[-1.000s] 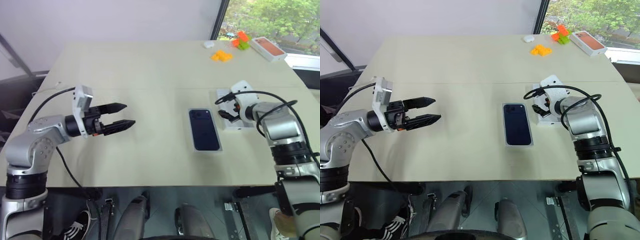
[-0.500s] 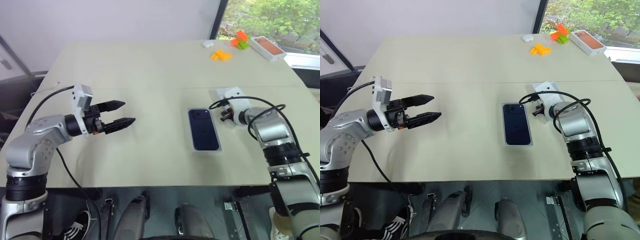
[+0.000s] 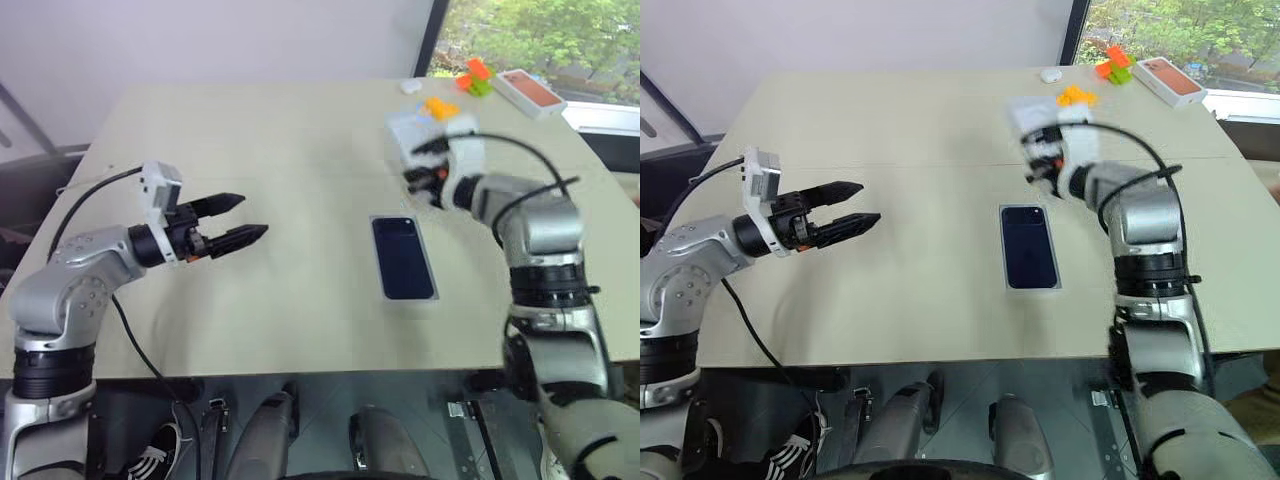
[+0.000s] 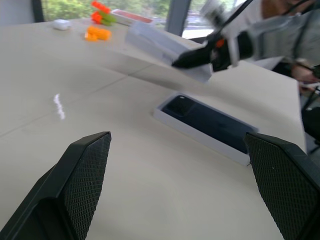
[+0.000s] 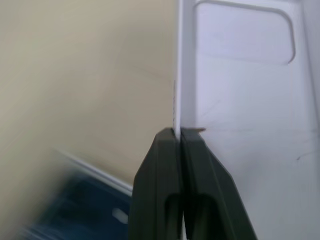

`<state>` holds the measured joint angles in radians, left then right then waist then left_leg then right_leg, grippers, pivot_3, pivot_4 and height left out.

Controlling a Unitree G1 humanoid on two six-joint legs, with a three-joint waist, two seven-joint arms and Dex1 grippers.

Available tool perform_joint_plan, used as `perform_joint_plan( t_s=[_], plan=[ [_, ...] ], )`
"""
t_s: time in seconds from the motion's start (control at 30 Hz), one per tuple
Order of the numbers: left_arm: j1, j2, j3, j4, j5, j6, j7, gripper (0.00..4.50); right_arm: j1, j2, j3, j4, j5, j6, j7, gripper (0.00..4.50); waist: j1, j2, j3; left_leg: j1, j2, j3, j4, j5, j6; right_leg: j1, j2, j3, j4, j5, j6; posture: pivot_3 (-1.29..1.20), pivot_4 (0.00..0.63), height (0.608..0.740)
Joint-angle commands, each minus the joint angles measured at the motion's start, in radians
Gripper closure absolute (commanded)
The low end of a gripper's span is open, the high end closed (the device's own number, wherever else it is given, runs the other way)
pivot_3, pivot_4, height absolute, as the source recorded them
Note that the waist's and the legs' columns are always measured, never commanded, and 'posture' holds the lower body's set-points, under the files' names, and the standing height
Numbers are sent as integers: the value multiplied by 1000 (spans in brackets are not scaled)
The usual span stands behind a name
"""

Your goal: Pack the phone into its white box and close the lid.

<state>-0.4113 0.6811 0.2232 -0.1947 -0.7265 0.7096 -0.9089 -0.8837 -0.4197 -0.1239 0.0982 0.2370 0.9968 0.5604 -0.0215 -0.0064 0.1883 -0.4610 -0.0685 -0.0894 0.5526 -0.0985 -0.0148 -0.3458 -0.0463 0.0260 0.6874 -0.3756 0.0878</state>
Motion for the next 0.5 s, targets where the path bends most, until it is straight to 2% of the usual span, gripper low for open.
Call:
perform_joint_plan(
  t_s=[0.03, 0.1, 0.17, 0.4, 0.5],
  plan=[
    [-22, -5, 17, -4, 18, -44, 25, 0, -52, 62, -160, -118, 195, 236, -1, 4450, 6, 0, 0, 0, 0, 0, 0, 0, 0, 0, 0, 0, 0, 0, 0, 0, 150, 740],
    [-20, -17, 5, -2, 25, -52, 39, 0, -73, 160, -298, -158, 314, 453, -9, 4450, 13, -1, -1, 0, 0, -1, 0, 0, 0, -3, 0, -1, -1, 0, 0, 0, 150, 740],
    [-18, -30, -6, 2, 48, -70, 59, 0, -79, 232, -376, -192, 362, 583, -37, 4450, 10, -1, -1, 0, -1, 0, 0, 0, 0, -3, -1, -1, -1, 0, 0, 0, 150, 740],
    [-6, -105, -40, -13, 74, -88, 118, 0, 20, 358, -488, -172, 605, 618, -285, 4450, 6, -1, -1, -1, -1, 1, 0, 0, 0, -5, -2, 1, 0, 0, -1, 0, 150, 740],
    [13, -141, -68, -33, 81, -92, 137, 0, 82, 388, -476, -181, 741, 618, -405, 4450, 2, -1, -1, -1, -1, 2, -1, 0, 0, -7, -2, 2, 1, 0, -1, 0, 150, 740]
  ],
)
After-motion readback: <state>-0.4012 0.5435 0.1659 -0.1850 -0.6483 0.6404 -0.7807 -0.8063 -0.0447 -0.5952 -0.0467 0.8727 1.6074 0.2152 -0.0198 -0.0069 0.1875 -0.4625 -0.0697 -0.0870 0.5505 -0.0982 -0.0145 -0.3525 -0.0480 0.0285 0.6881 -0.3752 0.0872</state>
